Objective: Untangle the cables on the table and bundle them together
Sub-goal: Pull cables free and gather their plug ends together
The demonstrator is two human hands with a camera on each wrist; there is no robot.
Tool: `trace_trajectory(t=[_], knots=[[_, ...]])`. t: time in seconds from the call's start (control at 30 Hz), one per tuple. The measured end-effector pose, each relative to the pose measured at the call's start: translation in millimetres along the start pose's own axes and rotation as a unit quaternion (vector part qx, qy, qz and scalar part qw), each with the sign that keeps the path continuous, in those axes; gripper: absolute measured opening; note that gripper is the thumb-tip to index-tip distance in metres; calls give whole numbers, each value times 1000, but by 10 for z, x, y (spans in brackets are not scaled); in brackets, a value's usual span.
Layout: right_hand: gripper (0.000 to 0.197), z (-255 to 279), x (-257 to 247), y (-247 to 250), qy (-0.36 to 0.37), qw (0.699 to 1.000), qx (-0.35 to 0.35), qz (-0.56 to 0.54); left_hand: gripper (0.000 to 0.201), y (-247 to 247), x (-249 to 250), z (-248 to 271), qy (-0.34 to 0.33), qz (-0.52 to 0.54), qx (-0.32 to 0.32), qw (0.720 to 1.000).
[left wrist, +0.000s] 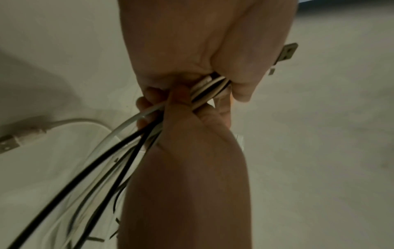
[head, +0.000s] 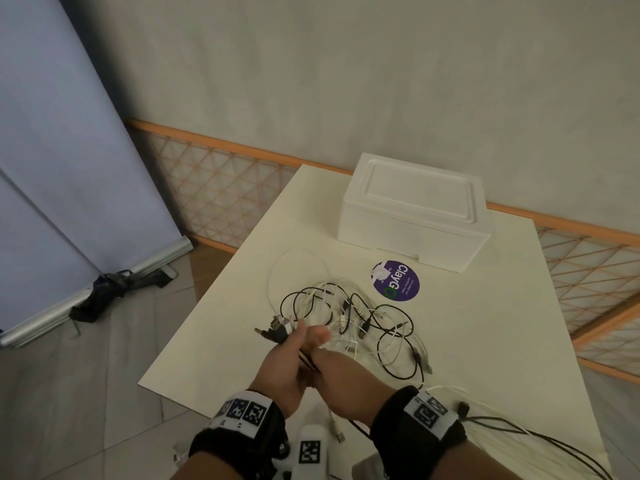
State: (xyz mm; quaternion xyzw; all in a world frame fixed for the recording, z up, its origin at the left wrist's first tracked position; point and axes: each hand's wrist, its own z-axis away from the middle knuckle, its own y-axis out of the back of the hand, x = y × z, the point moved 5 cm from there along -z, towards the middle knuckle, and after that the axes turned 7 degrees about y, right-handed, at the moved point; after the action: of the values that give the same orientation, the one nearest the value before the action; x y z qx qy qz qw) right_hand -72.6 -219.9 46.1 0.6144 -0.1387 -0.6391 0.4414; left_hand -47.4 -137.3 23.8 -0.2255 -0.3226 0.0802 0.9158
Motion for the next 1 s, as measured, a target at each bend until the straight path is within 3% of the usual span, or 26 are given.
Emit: trace_trajectory(t=[0.17,0.4,0.6,0.77,0.83,0.93,1.0], knots=[[17,50,-68,25,18,999,-8,-43,33,2,-19,25,35,-5,-7,999],[19,101,-81,85,38,998,-25,-41,56,2,-97,13,45,131,14,990],[52,426,461,79,-77,991,-93,59,50,230,112,28,-2,268,101,958],[77,646,631,-8,-114,985,-92,95,50,348,3,-62,22,231,109,967],[69,648,621,-16,-115,982,-94,119,51,324,-13,-83,25,214,112,970],[36,768,740,46,-129,973,-110,160,50,400,80,-88,3,206,135,969],[29,935,876,135,-152,969,-98,166,50,496,140,-89,-9,208,147,967]])
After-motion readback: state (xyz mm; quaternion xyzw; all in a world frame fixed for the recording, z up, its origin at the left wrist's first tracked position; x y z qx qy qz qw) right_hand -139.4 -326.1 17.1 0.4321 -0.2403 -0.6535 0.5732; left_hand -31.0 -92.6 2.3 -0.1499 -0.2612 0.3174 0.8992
